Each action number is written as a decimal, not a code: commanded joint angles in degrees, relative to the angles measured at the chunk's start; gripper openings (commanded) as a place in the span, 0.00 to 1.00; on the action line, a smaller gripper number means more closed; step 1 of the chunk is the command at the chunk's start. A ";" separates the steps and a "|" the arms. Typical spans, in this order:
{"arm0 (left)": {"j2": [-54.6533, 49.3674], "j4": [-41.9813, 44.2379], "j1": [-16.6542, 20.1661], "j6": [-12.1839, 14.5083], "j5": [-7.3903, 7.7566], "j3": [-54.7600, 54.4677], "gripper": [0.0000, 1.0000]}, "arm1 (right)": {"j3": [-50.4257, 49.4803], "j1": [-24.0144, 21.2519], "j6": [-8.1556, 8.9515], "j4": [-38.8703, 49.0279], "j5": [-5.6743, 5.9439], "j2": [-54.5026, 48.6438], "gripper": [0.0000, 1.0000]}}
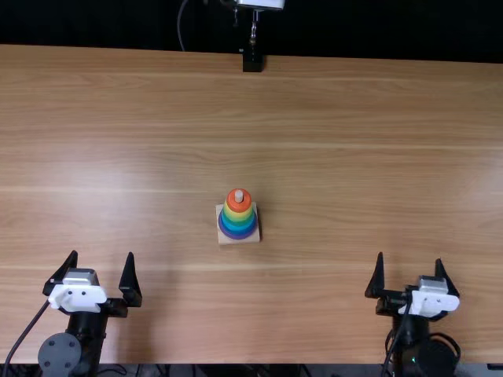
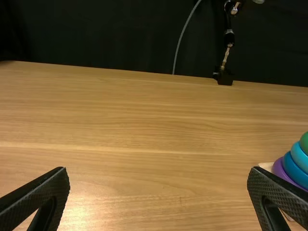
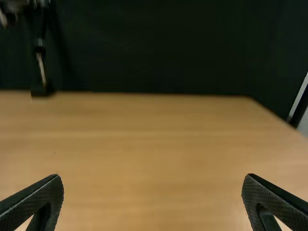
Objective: Build the Hanoi tower: stack the rings onto the peg from bottom to top in this color order: purple, dark blue, light blue, dark green, light green, yellow, orange.
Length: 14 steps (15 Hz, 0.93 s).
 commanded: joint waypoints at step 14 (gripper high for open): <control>-0.67 -0.19 -0.05 0.24 -0.40 -2.24 1.00 | -0.36 -0.48 -0.67 -0.73 -0.28 -0.43 1.00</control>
